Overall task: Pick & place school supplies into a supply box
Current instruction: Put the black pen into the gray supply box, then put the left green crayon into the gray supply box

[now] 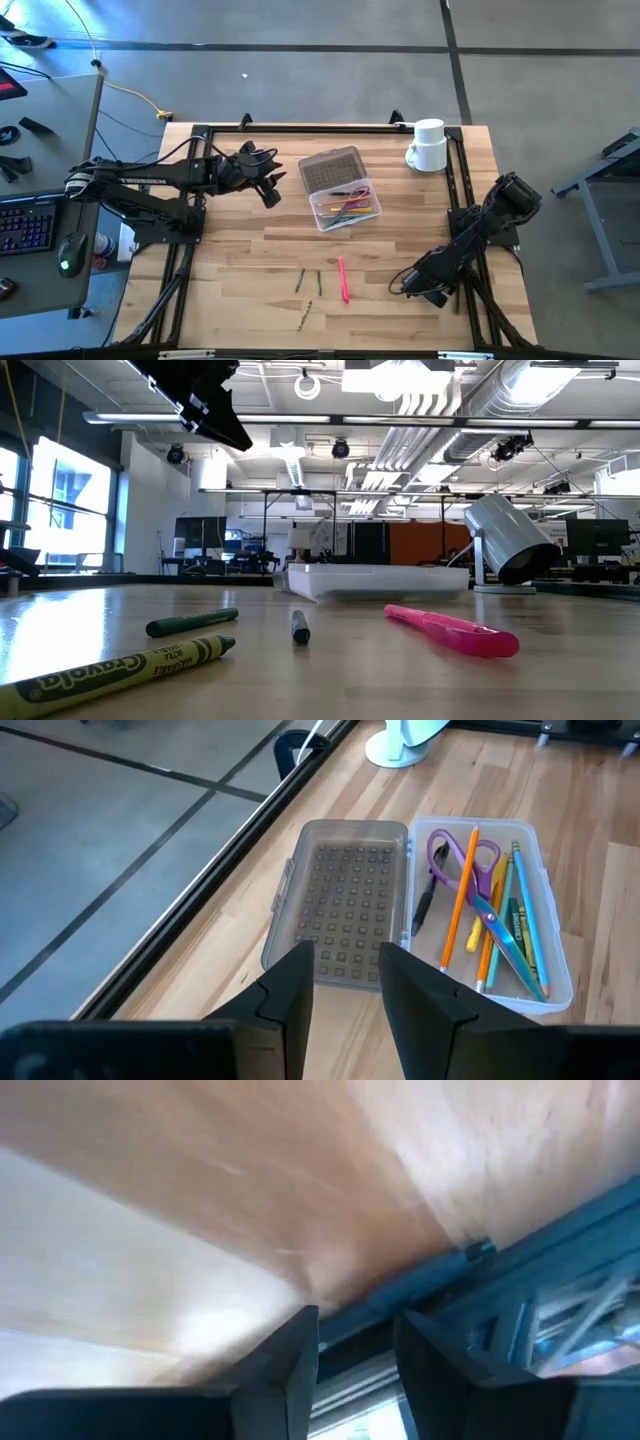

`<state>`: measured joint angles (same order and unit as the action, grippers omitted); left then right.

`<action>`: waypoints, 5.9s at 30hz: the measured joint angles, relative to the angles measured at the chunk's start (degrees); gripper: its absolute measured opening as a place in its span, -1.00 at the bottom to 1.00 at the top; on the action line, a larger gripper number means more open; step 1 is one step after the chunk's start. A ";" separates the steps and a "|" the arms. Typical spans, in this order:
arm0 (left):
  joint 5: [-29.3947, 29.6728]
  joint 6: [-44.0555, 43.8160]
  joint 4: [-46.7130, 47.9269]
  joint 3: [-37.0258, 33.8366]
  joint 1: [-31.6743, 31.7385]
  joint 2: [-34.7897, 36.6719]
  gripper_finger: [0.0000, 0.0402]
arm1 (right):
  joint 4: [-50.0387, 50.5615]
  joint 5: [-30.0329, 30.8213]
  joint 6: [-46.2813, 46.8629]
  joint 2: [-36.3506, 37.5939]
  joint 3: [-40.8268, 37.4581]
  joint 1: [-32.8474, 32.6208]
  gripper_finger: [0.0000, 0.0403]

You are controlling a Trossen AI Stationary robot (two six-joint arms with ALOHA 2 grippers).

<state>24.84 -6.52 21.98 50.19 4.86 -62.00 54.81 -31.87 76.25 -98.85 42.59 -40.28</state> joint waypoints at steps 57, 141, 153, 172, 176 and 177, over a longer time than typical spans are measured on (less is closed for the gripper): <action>-0.35 0.24 -1.17 0.00 0.00 0.00 -0.25 | 1.79 30.96 3.44 -0.09 12.72 5.27 -0.41; -14.75 -7.03 -0.30 -0.02 0.00 -0.02 -0.25 | -24.36 40.36 -92.49 -6.32 29.68 43.99 -0.50; -30.67 -29.08 9.26 -0.07 -2.78 -6.23 -0.25 | -22.33 40.44 -83.88 5.45 29.79 37.65 -0.63; -25.26 -26.71 3.86 0.06 -18.62 -23.90 -0.25 | -22.52 40.31 -81.48 13.79 29.72 34.15 -0.61; -24.94 -29.75 -1.30 0.04 -19.23 -26.38 -0.25 | -22.58 40.31 -81.61 13.79 29.72 34.15 -0.61; -26.11 -30.64 -1.99 0.04 -19.23 -26.80 -0.25 | -22.59 40.31 -81.65 13.79 29.72 34.15 -0.61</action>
<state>-1.27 -37.17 19.99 50.23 -14.37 -88.80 32.22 8.44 -5.40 -85.06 72.31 -6.13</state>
